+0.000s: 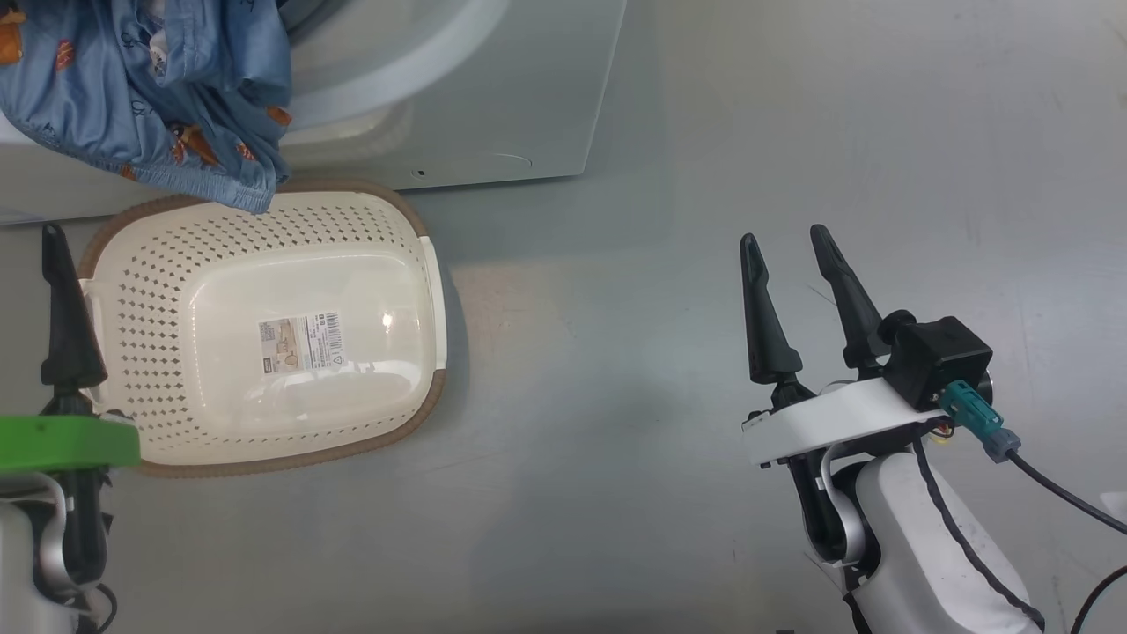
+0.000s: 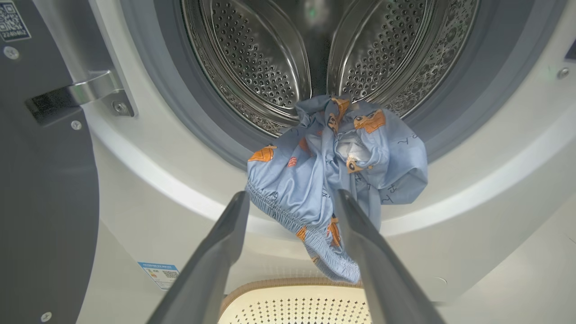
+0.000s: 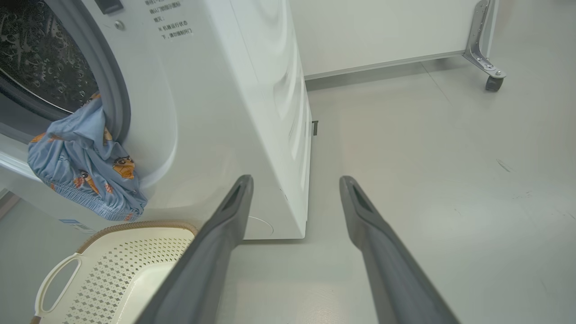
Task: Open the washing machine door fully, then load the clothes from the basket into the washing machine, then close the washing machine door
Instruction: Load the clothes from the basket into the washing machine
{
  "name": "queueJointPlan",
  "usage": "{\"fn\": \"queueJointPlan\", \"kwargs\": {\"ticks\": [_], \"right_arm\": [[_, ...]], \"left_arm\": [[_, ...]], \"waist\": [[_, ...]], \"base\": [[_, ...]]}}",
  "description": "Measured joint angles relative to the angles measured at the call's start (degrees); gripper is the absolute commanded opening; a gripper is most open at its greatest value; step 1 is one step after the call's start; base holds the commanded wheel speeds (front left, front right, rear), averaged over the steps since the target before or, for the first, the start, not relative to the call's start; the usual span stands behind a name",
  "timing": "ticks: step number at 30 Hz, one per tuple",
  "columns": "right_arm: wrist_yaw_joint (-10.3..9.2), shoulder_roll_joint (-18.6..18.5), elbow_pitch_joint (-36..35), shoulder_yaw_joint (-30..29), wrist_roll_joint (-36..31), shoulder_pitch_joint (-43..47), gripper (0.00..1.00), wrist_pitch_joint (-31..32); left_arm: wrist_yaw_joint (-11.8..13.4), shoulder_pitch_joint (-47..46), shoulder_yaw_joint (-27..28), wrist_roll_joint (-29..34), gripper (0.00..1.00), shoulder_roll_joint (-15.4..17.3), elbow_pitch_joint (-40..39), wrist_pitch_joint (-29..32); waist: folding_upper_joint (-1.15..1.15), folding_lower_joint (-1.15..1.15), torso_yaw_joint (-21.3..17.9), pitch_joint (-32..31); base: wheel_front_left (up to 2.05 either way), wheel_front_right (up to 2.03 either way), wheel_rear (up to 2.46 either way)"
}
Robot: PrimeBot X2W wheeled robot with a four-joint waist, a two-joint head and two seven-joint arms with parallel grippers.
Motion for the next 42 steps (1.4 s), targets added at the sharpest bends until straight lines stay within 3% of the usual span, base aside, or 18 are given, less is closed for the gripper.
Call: {"fn": "queueJointPlan", "kwargs": {"ticks": [23, 42], "right_arm": [[0.57, 0.02, -0.12, -0.47, -1.03, 0.89, 1.00, 0.00], [0.85, 0.02, -0.12, -0.88, -1.49, 1.15, 1.00, 0.00]], "left_arm": [[-0.09, 13.61, 2.93, 4.42, 1.00, -6.14, -6.20, 0.01], [-0.82, 16.27, 4.71, 6.44, 1.00, -8.16, -8.34, 0.01]], "waist": [[0.00, 0.00, -0.63, -0.52], [0.00, 0.00, -0.96, -1.16]], "base": [[0.00, 0.00, 0.00], [0.00, 0.00, 0.00]]}}
